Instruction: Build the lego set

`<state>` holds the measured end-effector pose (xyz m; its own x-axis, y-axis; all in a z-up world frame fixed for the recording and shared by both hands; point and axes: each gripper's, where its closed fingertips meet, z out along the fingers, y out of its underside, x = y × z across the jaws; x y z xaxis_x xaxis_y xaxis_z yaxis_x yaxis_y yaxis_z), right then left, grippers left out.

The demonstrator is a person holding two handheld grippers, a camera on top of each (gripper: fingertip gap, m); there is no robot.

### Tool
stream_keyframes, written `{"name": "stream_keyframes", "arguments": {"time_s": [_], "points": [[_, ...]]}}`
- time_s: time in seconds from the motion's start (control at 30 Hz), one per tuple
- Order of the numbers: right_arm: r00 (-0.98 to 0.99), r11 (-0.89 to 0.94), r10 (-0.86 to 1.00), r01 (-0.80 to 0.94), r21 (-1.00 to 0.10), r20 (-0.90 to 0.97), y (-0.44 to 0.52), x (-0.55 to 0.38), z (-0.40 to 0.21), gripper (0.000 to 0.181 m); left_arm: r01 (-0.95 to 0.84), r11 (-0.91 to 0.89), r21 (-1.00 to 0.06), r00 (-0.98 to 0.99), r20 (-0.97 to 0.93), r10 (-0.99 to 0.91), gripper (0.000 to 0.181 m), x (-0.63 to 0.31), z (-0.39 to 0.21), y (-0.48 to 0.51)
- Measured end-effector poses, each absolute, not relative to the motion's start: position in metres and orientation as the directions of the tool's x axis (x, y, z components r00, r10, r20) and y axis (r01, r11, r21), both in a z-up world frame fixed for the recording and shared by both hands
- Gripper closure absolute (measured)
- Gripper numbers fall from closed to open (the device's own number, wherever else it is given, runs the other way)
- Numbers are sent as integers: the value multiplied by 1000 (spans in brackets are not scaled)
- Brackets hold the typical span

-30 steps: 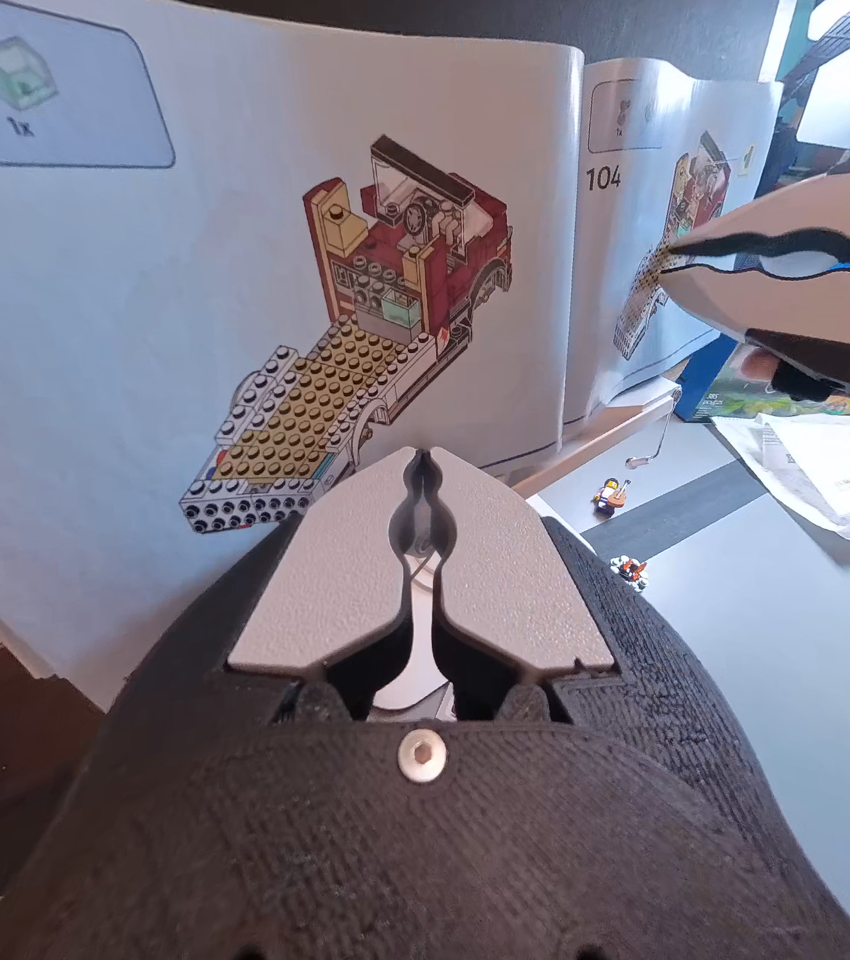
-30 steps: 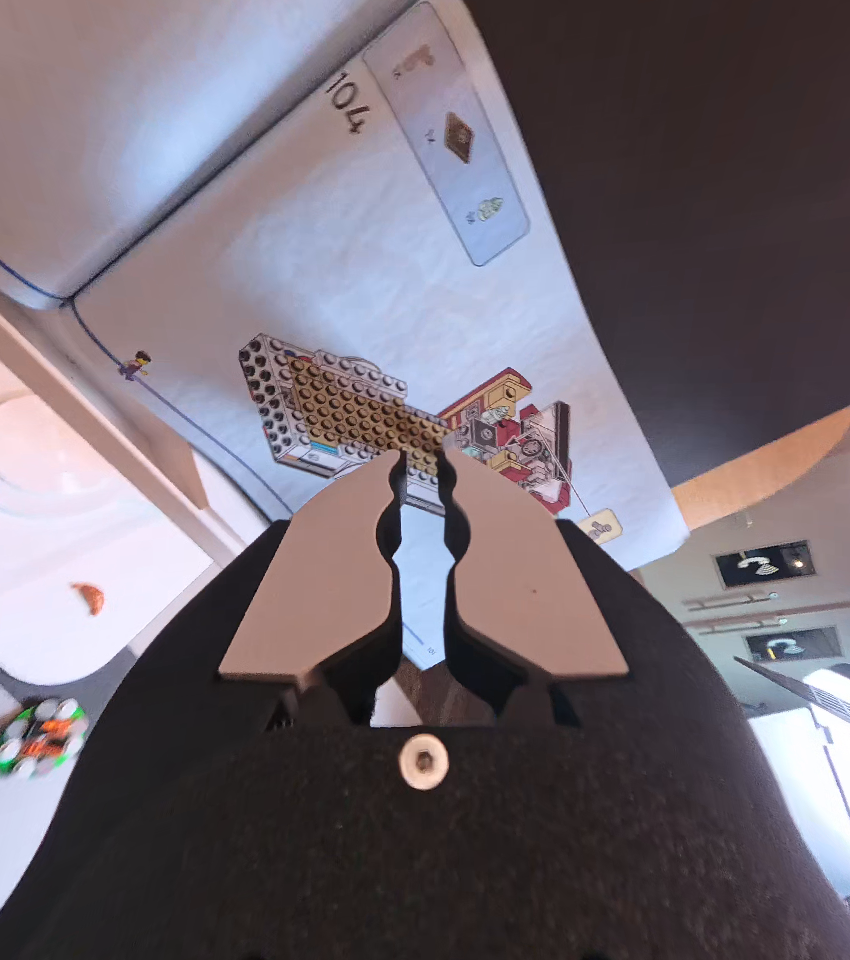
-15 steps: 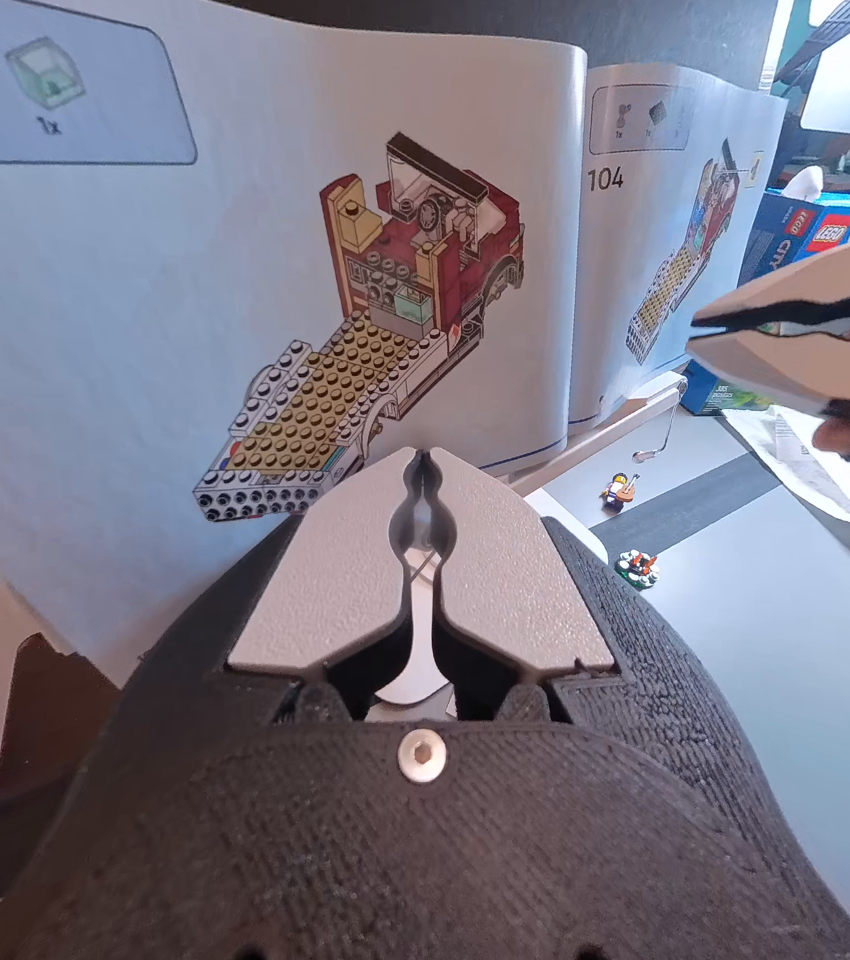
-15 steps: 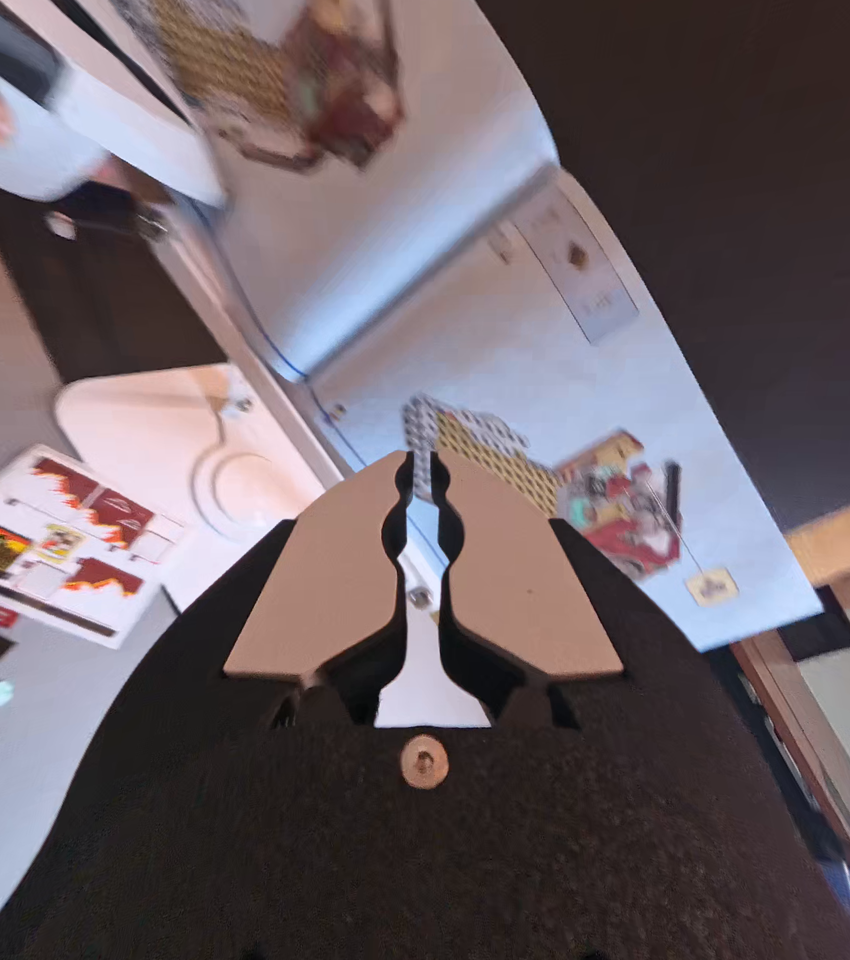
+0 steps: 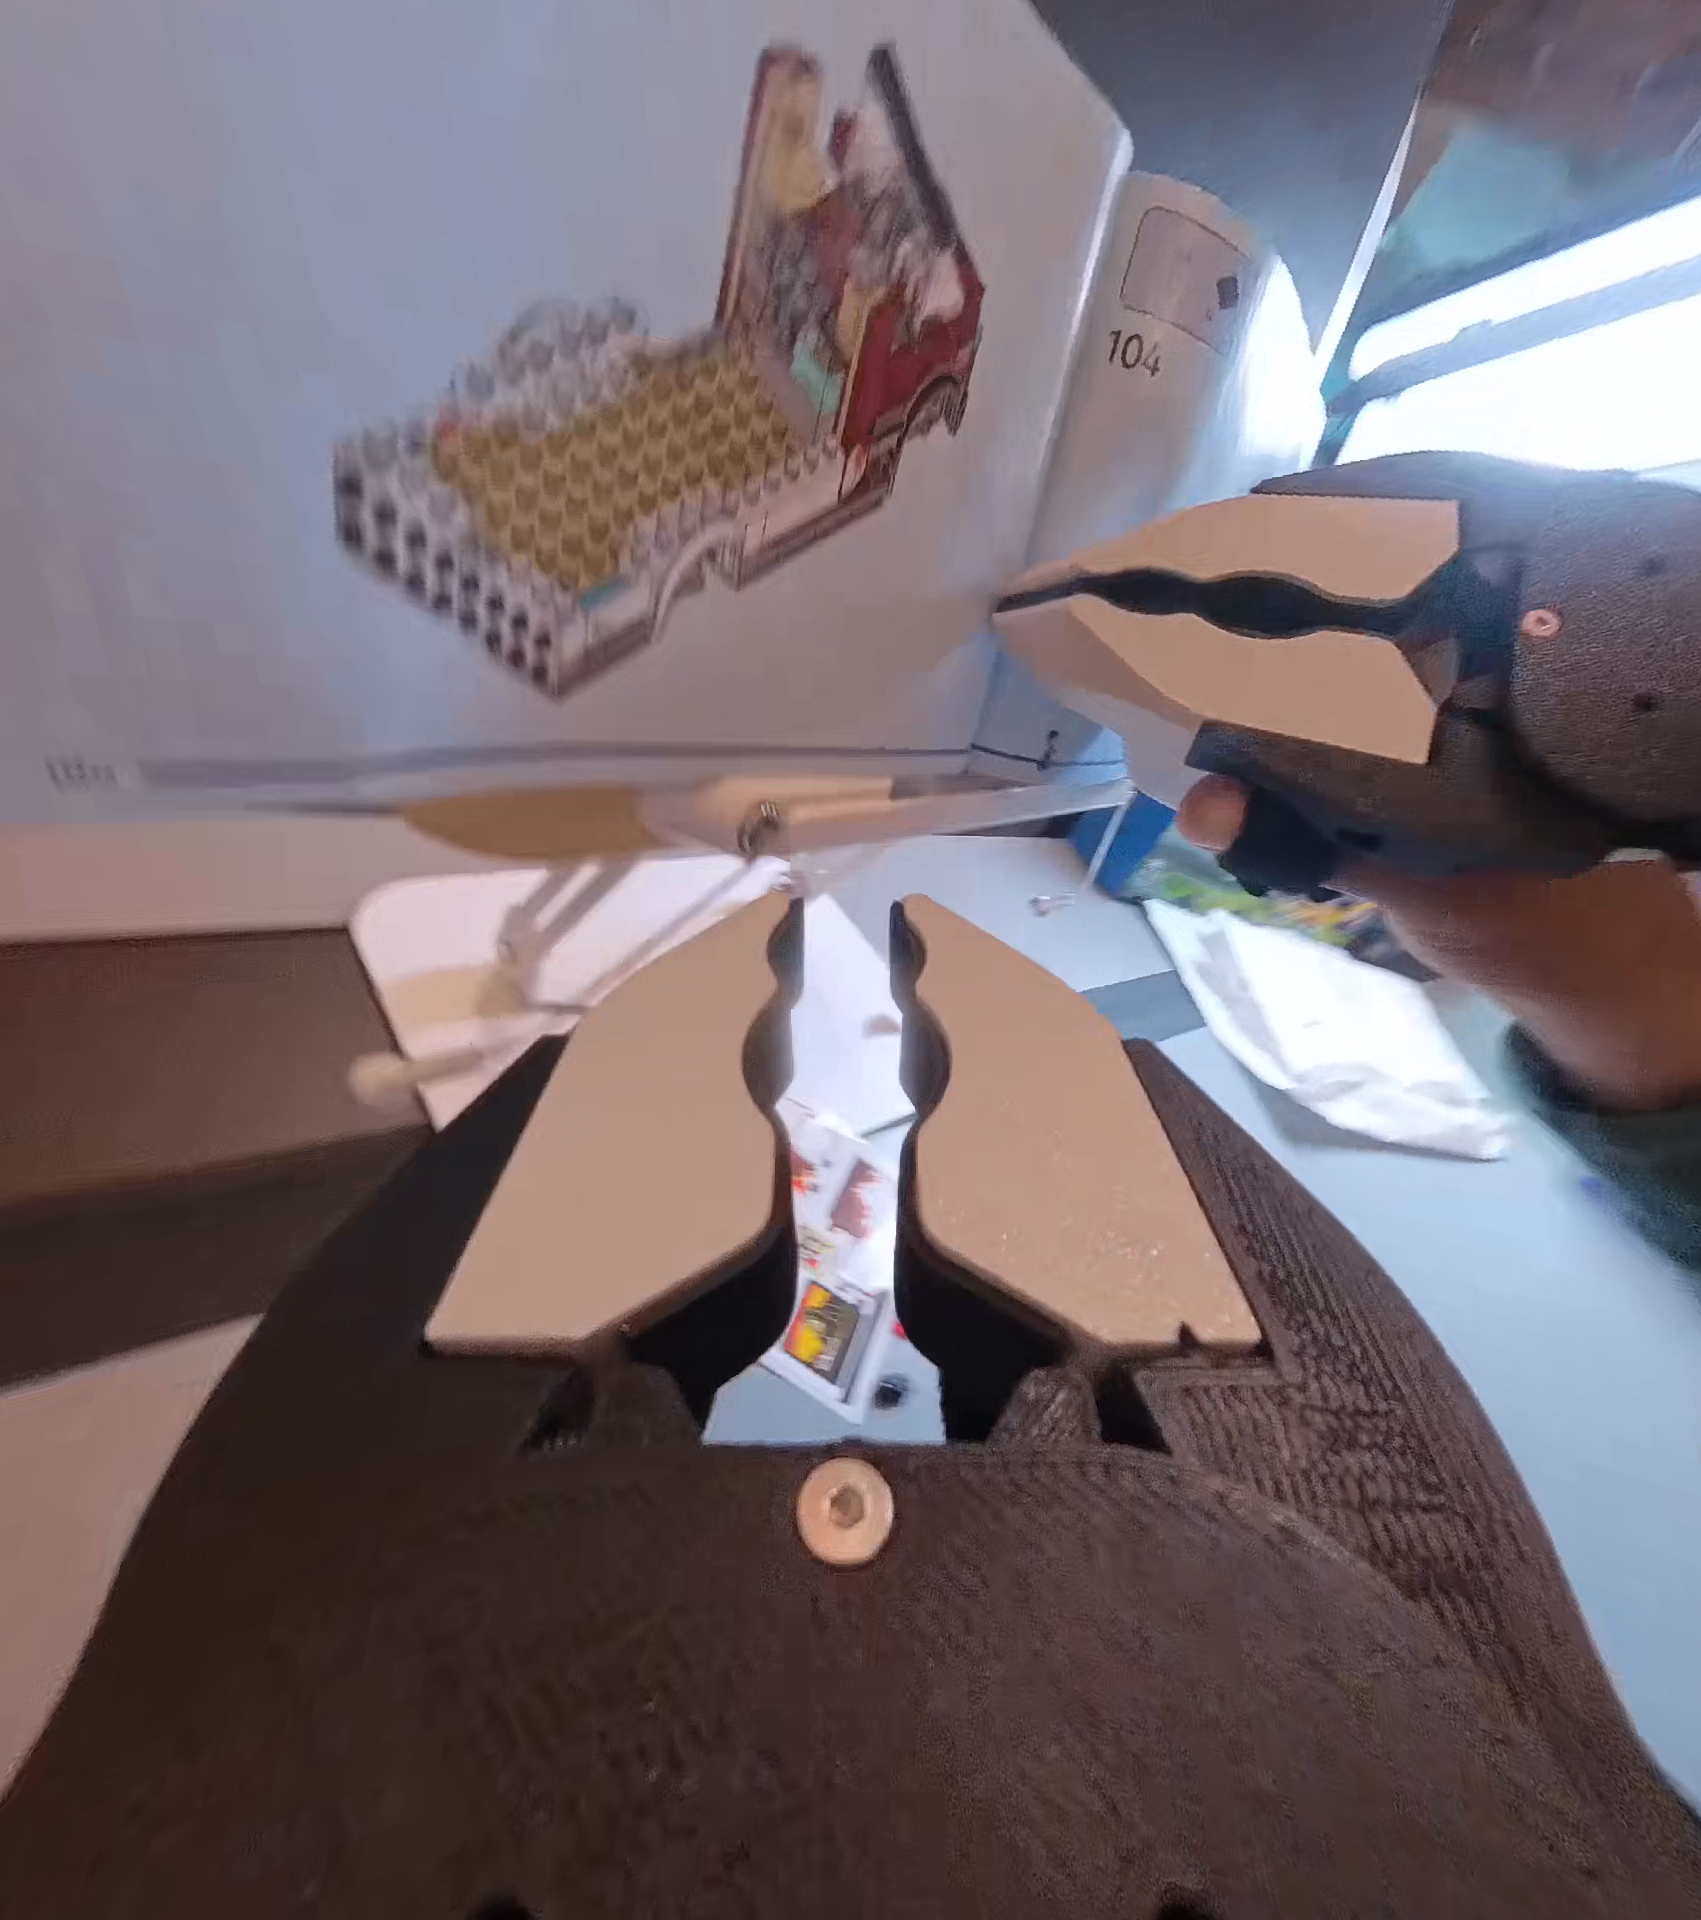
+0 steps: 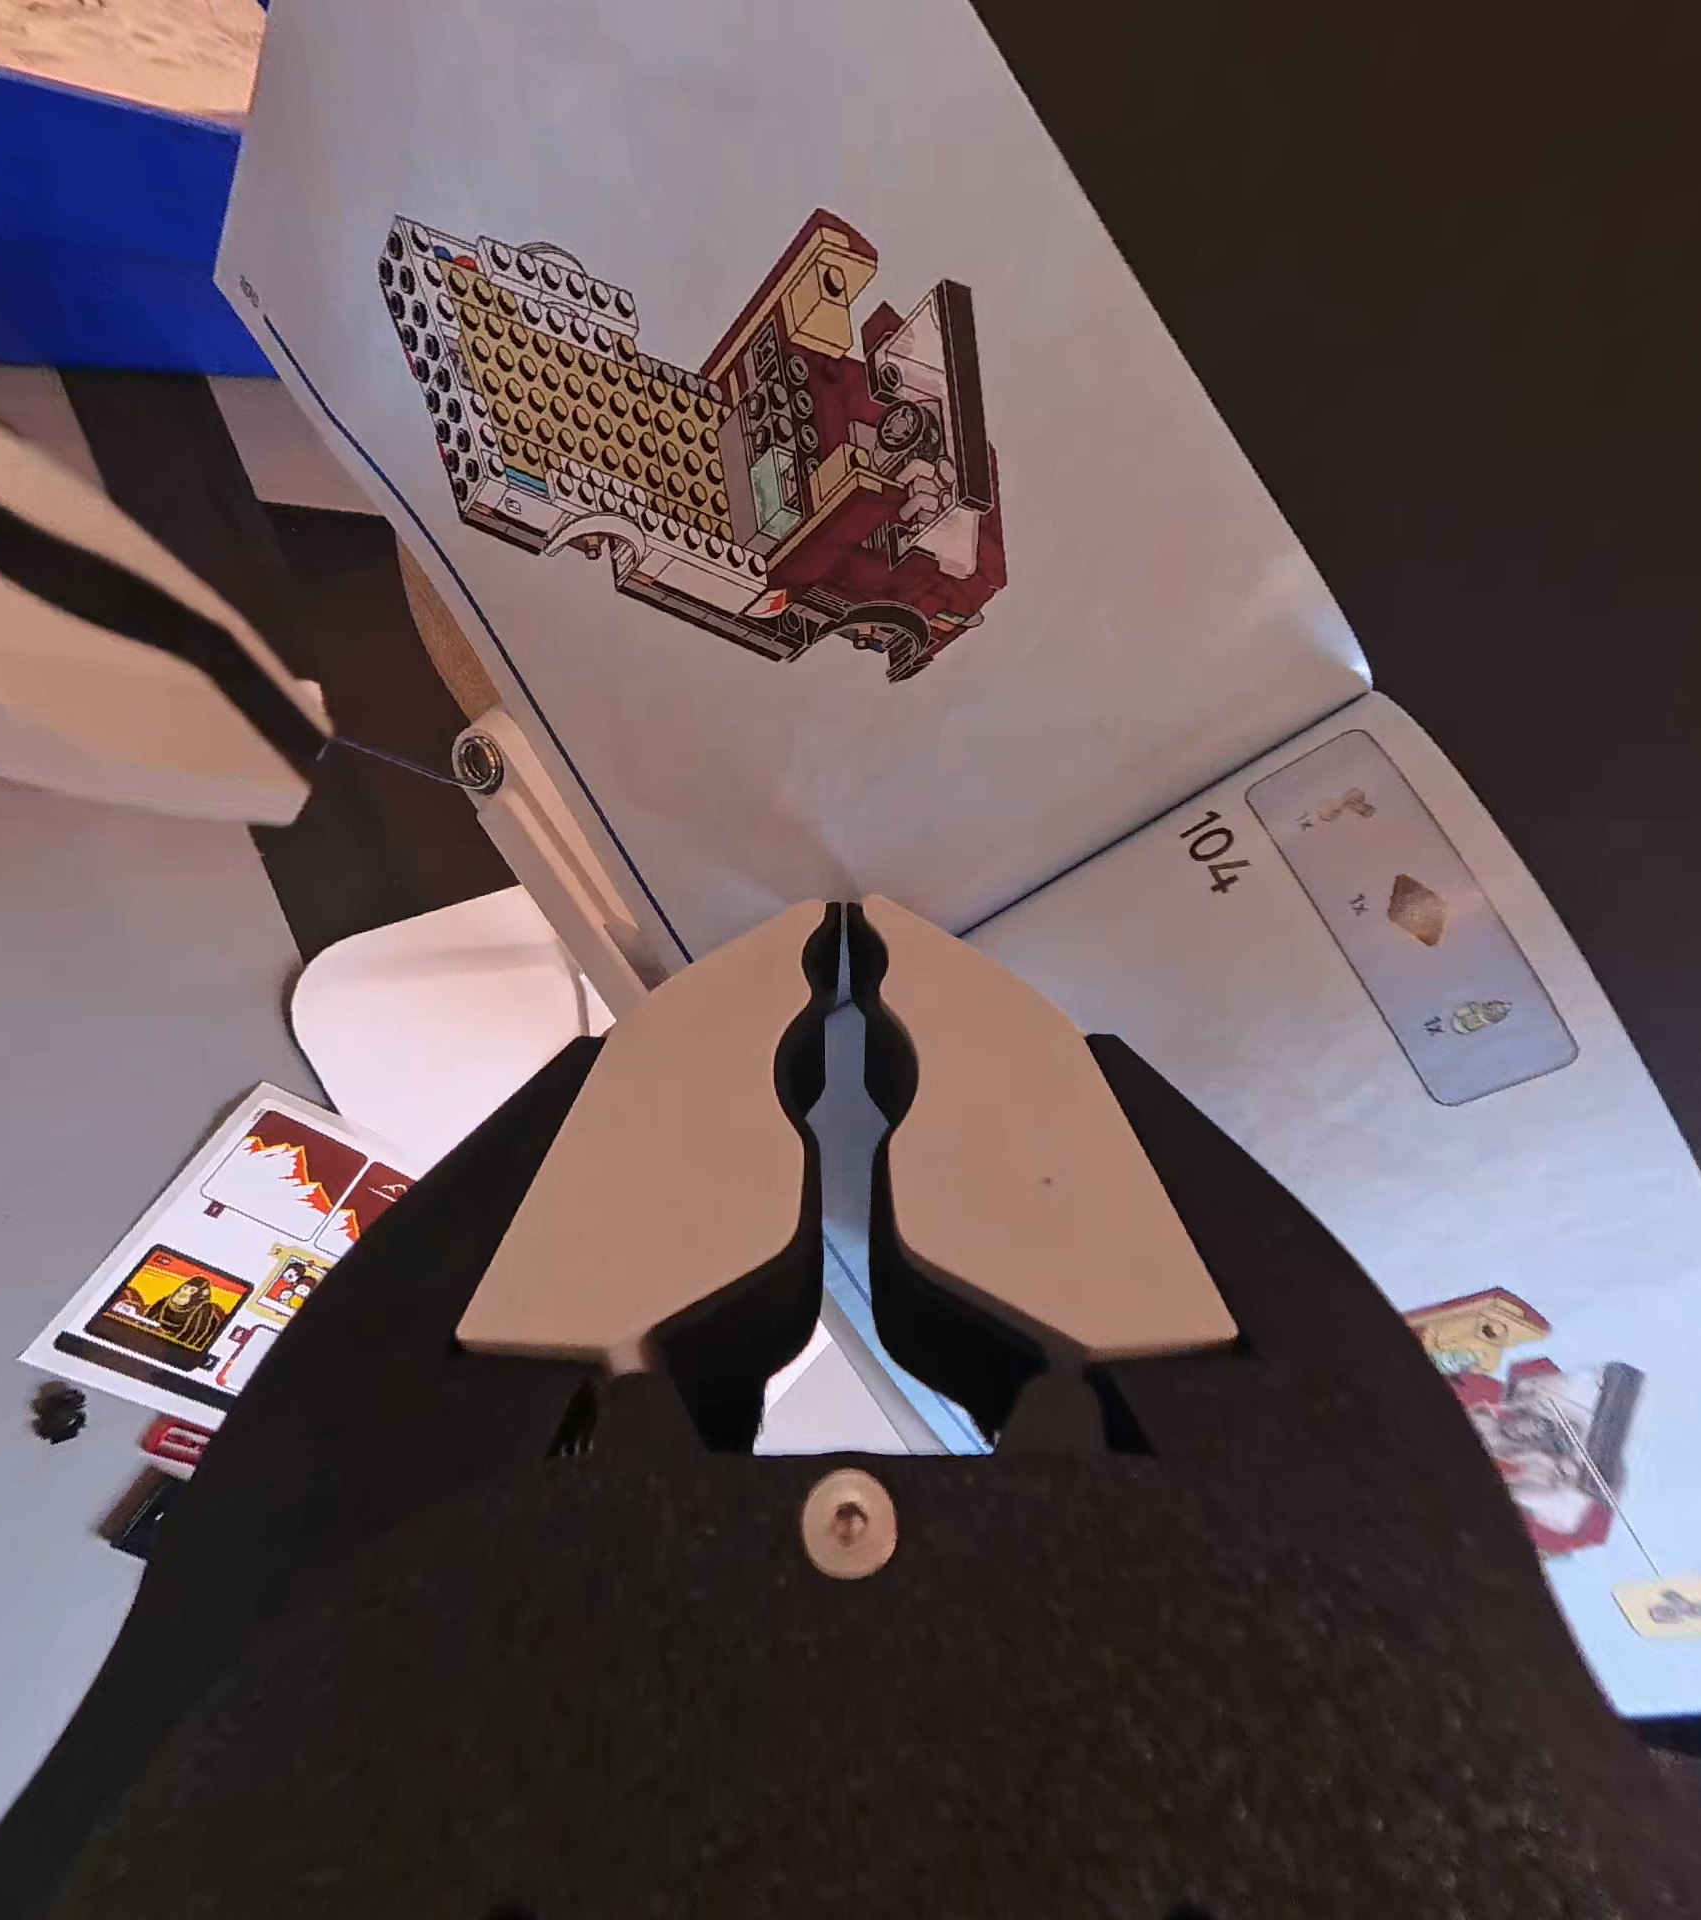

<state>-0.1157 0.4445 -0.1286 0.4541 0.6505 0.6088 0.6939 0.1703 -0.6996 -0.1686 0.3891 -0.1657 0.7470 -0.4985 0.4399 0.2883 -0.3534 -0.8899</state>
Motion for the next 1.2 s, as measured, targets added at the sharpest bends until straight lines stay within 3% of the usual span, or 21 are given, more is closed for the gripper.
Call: {"name": "stream_keyframes", "arguments": {"time_s": [0.17,0.27,0.3,0.37,0.4,0.47,0.57,0.67,0.77,0.9,1.0,1.07,1.2], "points": [[436,198,639,704,-682,634,445,-116,-128,181,600,-454,-659,510,752,-417,148,-167,-191,386],[432,202,638,705,-679,638,444,-116,-129,179,835,-416,-361,224,912,-343,135,-189,-195,403],[429,203,638,708,-676,640,444,-116,-129,179,882,-384,-273,143,932,-332,134,-199,-195,408],[419,206,639,715,-668,645,443,-116,-129,178,926,-302,-226,127,941,-315,145,-217,-200,417],[416,205,640,717,-666,646,443,-116,-130,177,934,-271,-232,142,939,-313,163,-223,-201,419],[414,200,643,722,-663,645,443,-116,-130,177,935,-230,-270,176,916,-361,171,-229,-191,418],[417,190,643,725,-662,642,444,-116,-129,179,871,-120,-477,399,828,-394,175,-231,-160,409],[427,179,651,717,-673,628,445,-117,-129,180,602,-41,-798,729,569,-380,177,-215,-129,405],[438,167,660,707,-687,611,445,-117,-130,180,239,-11,-971,904,227,-362,178,-193,-114,409],[442,172,662,696,-697,605,445,-116,-130,180,-104,-6,-995,894,-91,-439,180,-151,-110,418],[444,171,666,692,-702,600,445,-116,-130,180,-383,14,-924,807,-342,-481,180,-124,-124,424],[438,172,673,691,-702,596,444,-116,-131,179,-473,17,-881,773,-424,-471,180,-121,-129,431],[418,183,681,698,-693,601,439,-116,-133,171,-481,-12,-877,747,-403,-529,180,-120,-132,433]]}}
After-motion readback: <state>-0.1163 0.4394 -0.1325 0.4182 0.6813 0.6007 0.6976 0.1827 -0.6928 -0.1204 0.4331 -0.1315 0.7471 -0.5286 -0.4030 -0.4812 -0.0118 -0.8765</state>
